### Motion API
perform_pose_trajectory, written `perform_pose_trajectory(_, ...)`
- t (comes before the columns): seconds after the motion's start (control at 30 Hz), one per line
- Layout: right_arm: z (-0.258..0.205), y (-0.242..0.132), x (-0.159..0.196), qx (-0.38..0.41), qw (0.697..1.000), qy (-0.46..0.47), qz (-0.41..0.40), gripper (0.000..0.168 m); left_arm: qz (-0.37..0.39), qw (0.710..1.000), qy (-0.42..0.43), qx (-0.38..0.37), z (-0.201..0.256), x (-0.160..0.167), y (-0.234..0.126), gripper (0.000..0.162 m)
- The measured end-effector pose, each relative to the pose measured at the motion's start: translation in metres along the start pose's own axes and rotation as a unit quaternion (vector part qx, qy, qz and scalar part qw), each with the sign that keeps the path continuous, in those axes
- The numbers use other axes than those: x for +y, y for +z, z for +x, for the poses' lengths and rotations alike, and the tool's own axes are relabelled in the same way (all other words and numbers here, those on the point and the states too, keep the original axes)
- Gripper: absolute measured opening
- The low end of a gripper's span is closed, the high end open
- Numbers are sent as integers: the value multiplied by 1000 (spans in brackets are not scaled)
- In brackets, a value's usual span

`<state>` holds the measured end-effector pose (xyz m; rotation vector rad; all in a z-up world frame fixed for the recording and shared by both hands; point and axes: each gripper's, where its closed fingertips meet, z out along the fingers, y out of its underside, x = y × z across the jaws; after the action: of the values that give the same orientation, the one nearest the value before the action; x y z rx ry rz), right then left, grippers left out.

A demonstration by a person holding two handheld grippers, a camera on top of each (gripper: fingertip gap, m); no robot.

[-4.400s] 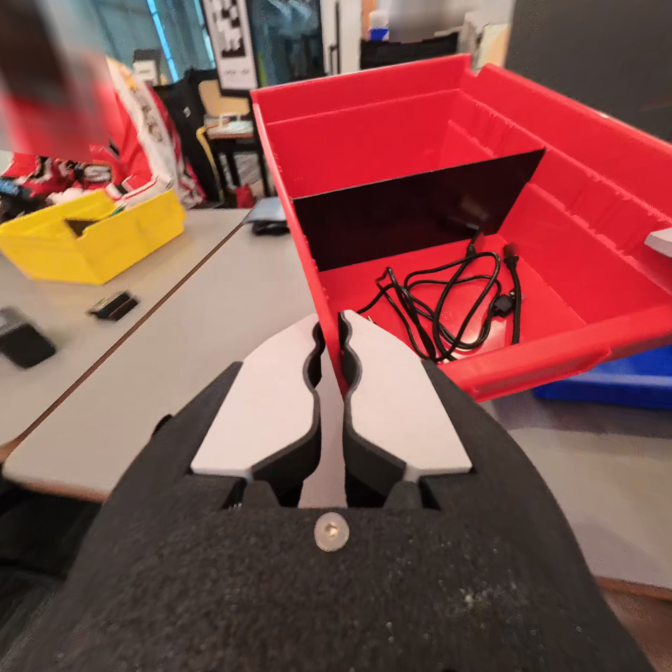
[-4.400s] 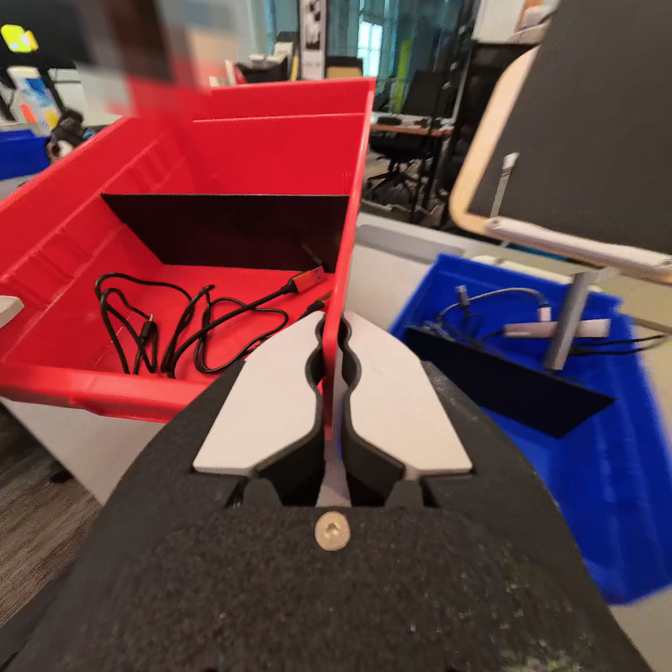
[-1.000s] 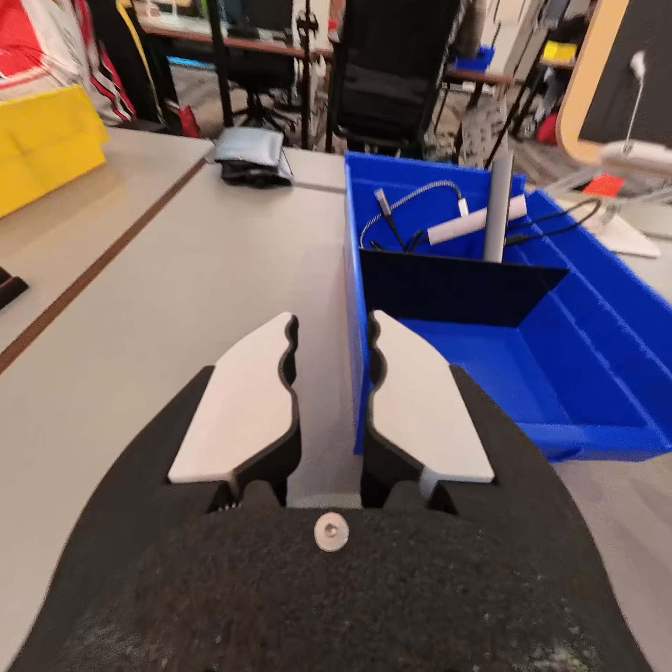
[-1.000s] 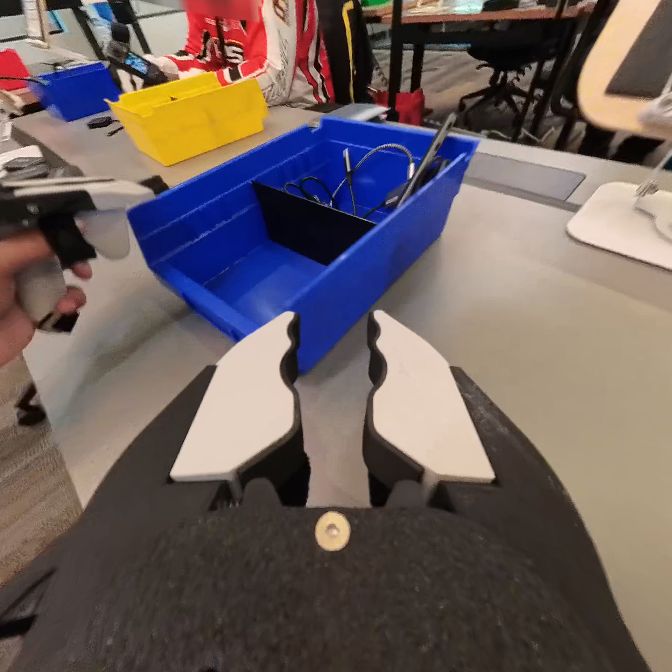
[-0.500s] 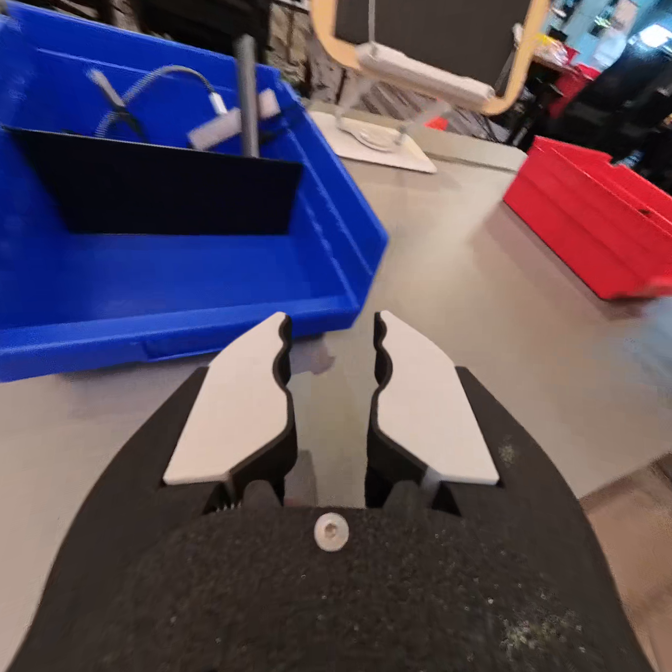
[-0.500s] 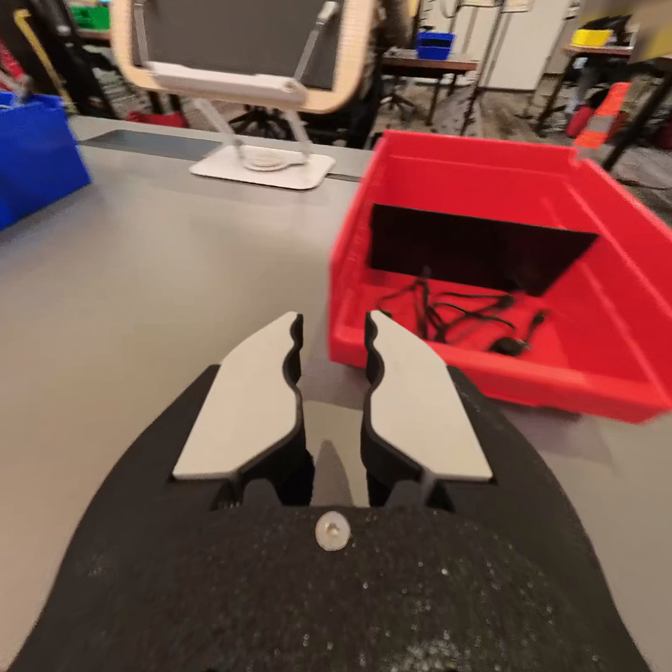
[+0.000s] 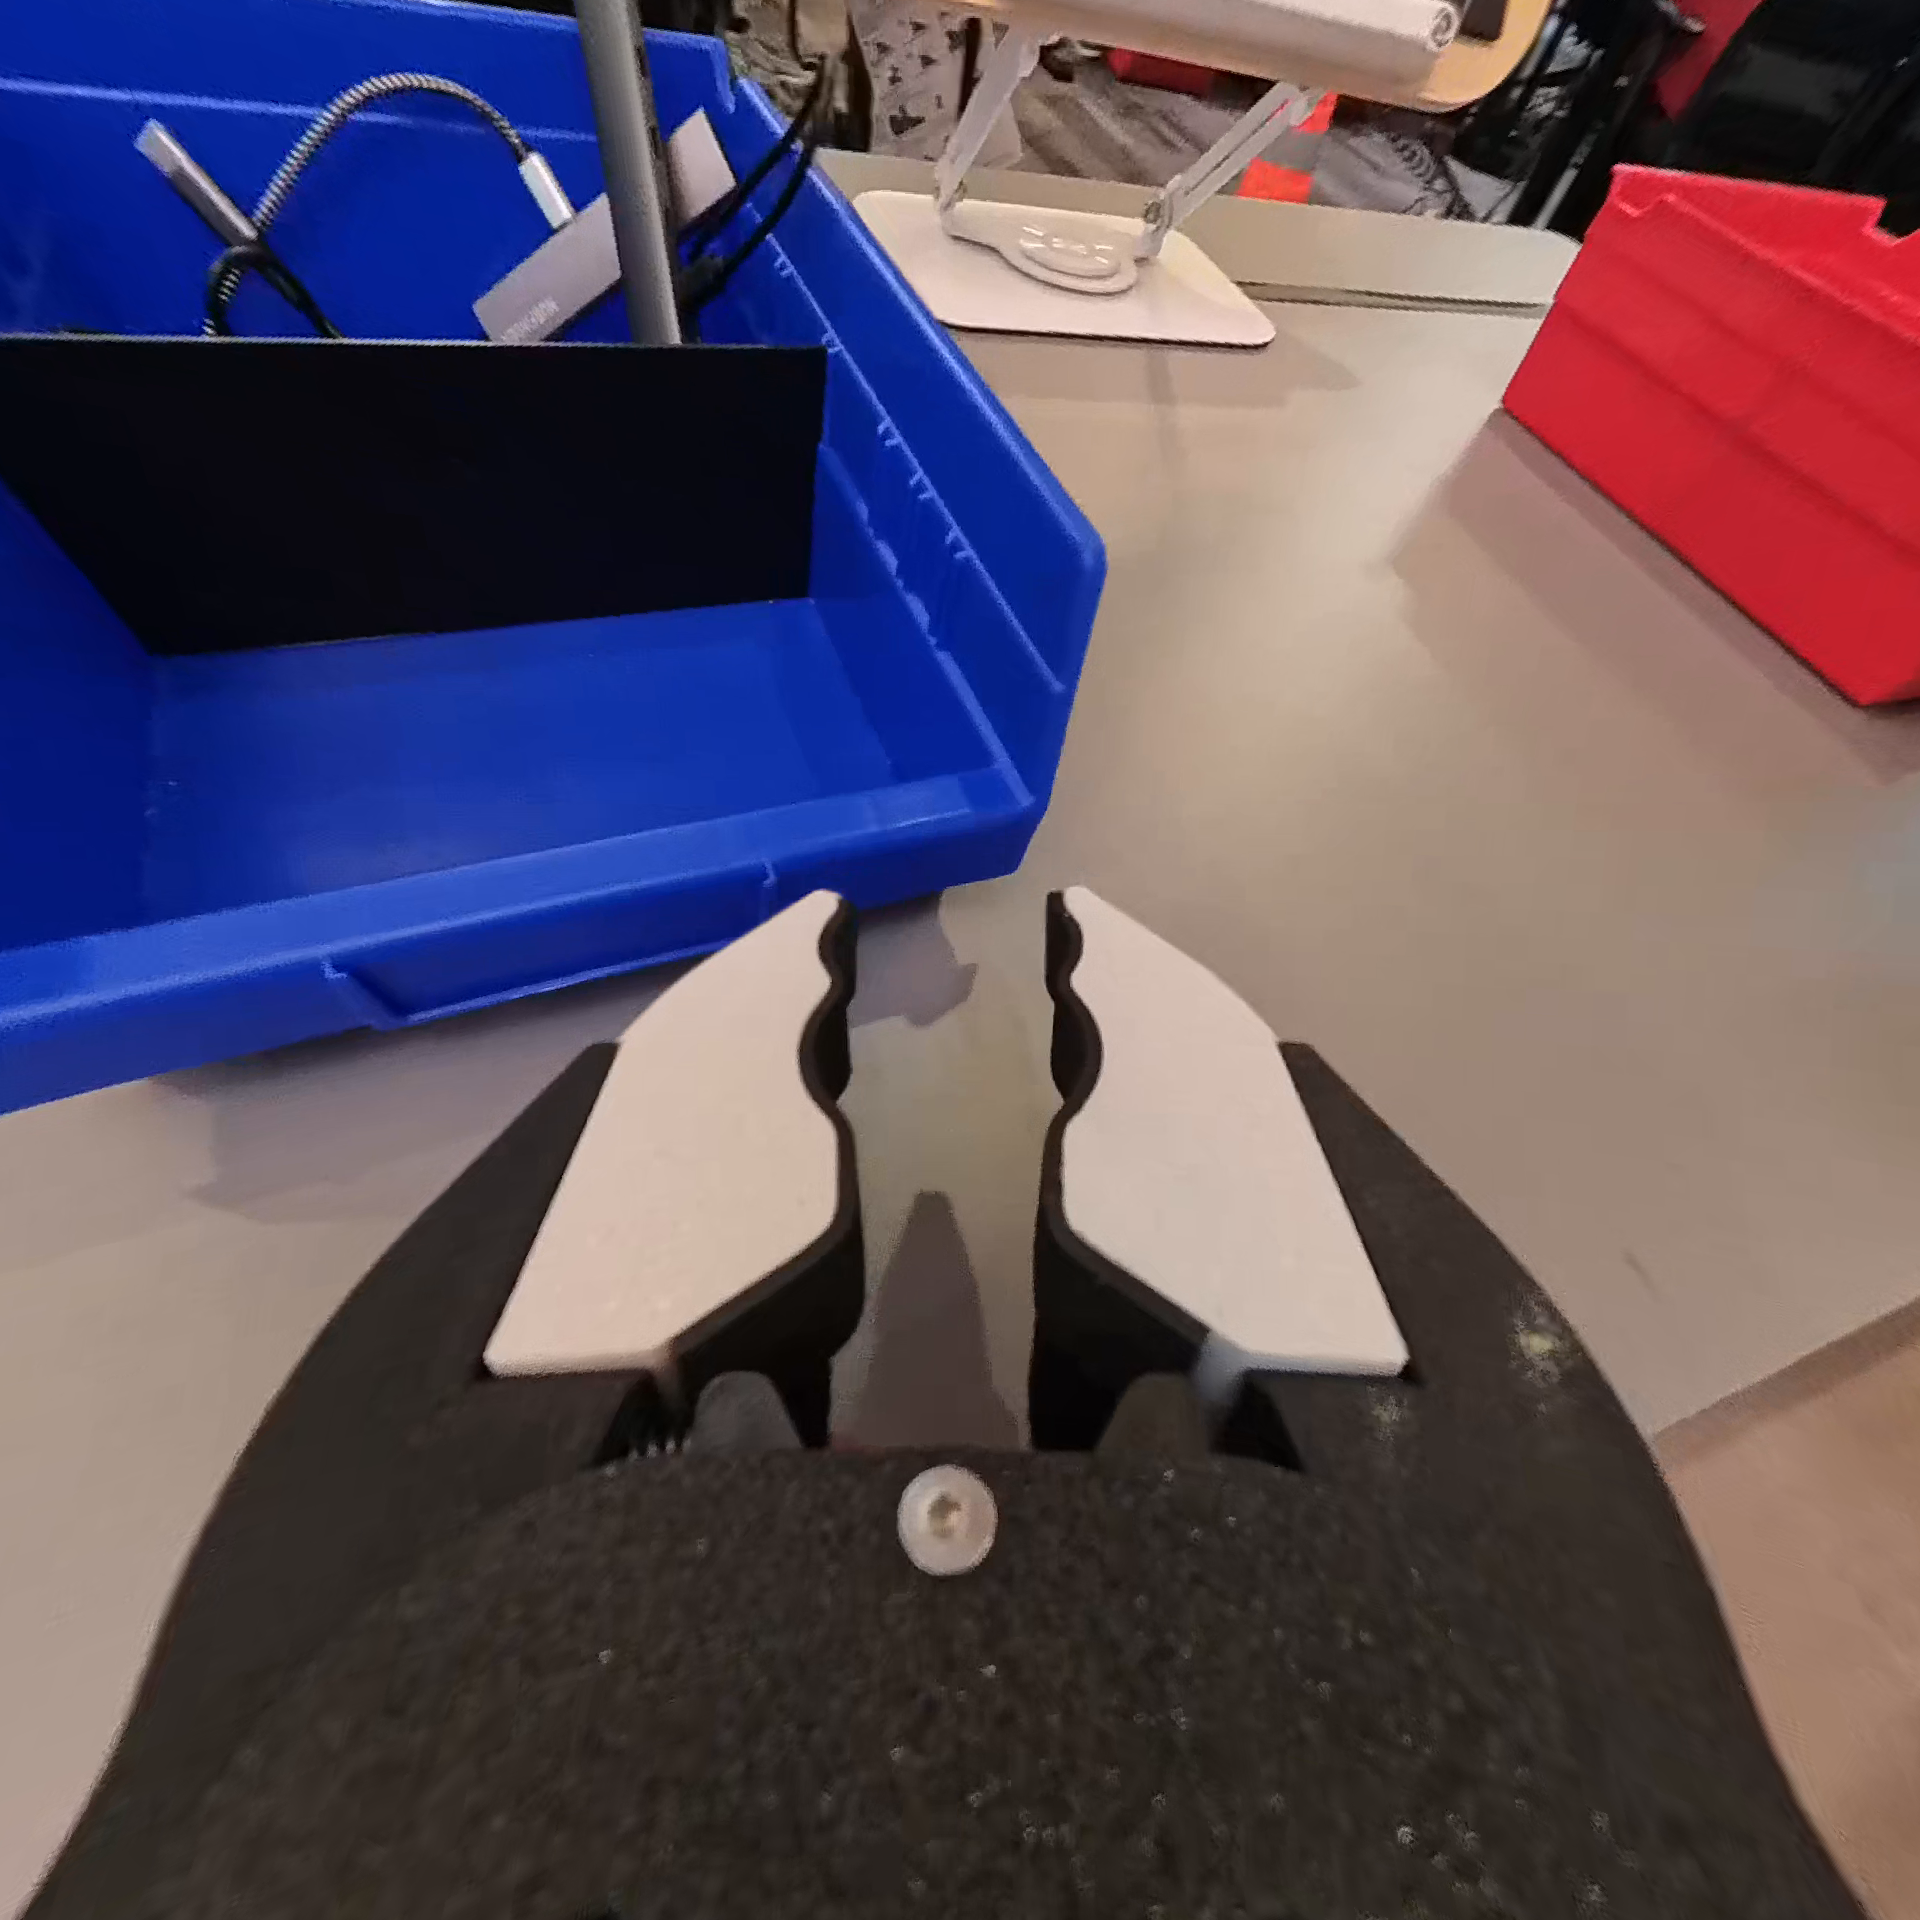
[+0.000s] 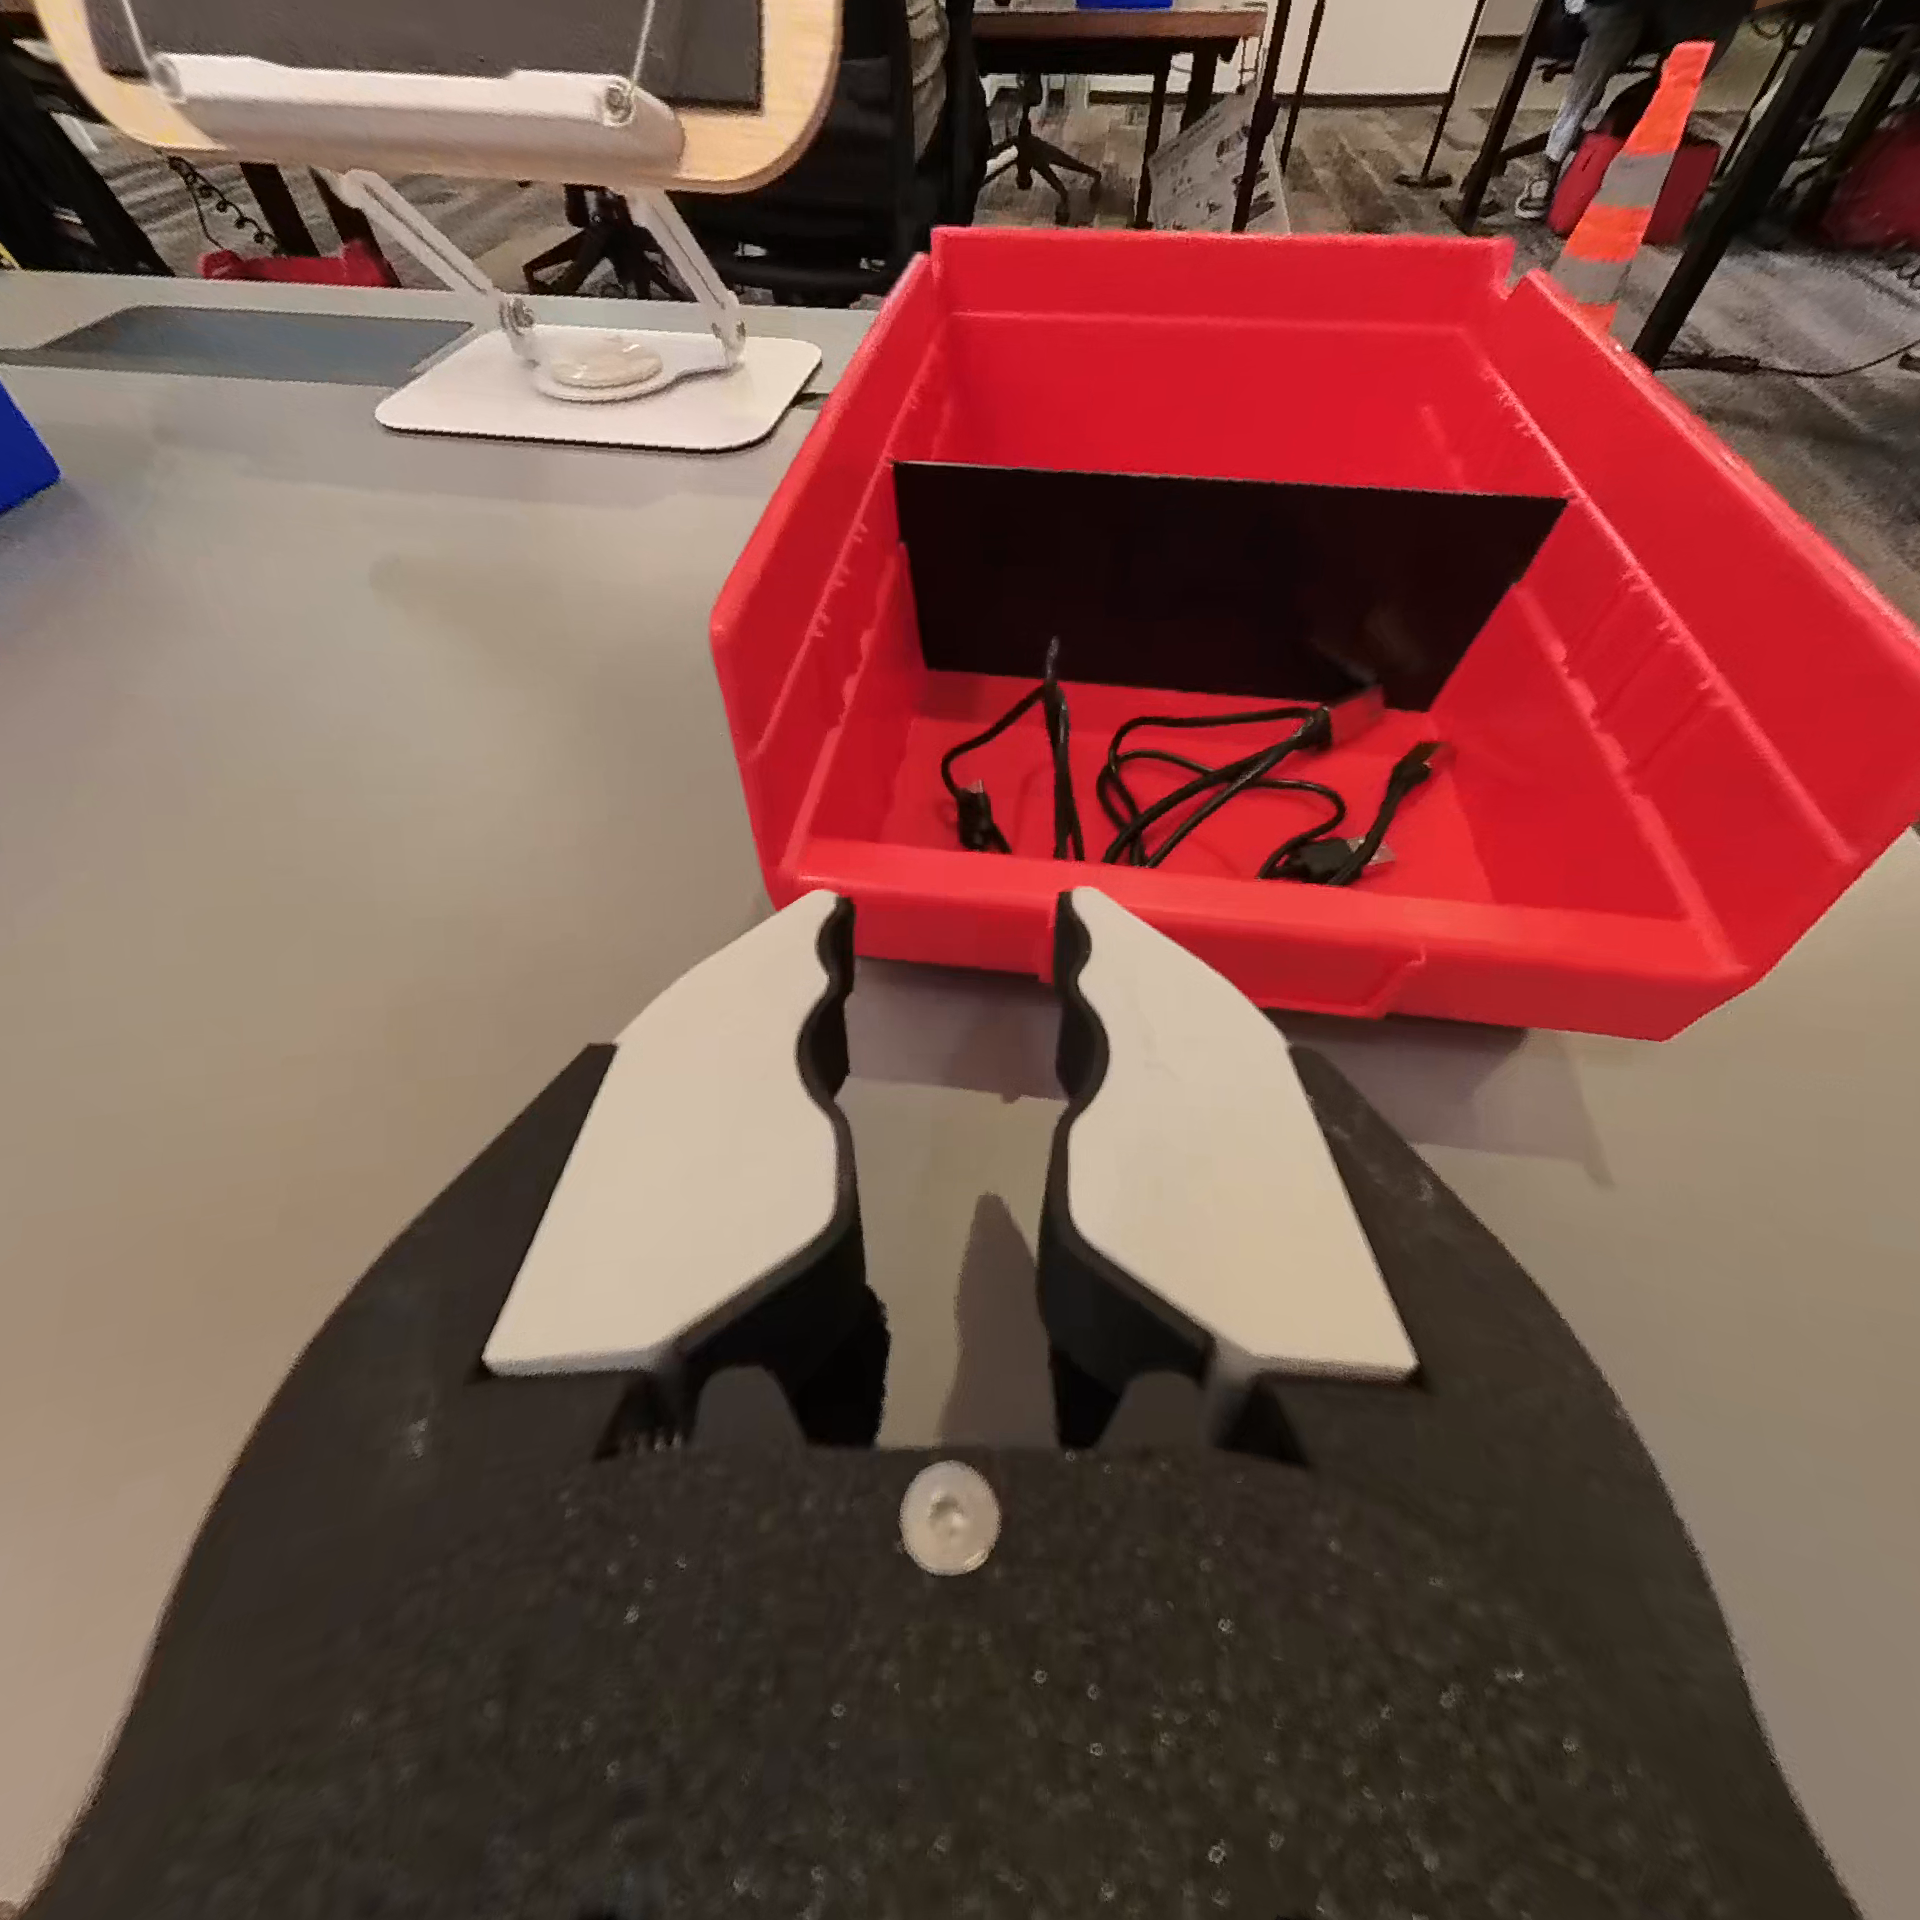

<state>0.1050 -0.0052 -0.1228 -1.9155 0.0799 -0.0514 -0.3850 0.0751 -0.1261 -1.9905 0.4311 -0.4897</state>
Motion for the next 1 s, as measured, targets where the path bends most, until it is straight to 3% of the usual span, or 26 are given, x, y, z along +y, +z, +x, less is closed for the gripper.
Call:
perform_pose_trajectory(0.27, -16, -2, 3, -19, 1000, -5, -10, 31, 5, 1000, -8, 20, 4, 1, -5, 34)
perform_pose_trajectory(0.5, -23, 2, 3, 5, 996, -92, -12, 28, 2, 999, 5, 39, 11, 3, -6, 34)
perform_pose_trajectory(0.6, -30, 1, 1, -8, 996, -94, -6, 27, 7, 995, 9, 97, 28, 1, -7, 36)
perform_pose_trajectory(0.77, -32, 1, -3, -4, 992, -123, 6, 27, 48, 973, -29, 224, 58, -31, -22, 42)
perform_pose_trajectory(0.9, -36, 4, -5, -15, 993, -115, 16, 27, 9, 979, 28, 203, 28, -64, 3, 38)
perform_pose_trajectory(1.0, -38, 10, -2, -25, 993, -118, 6, 26, -78, 973, 58, 207, -5, -89, 46, 42)
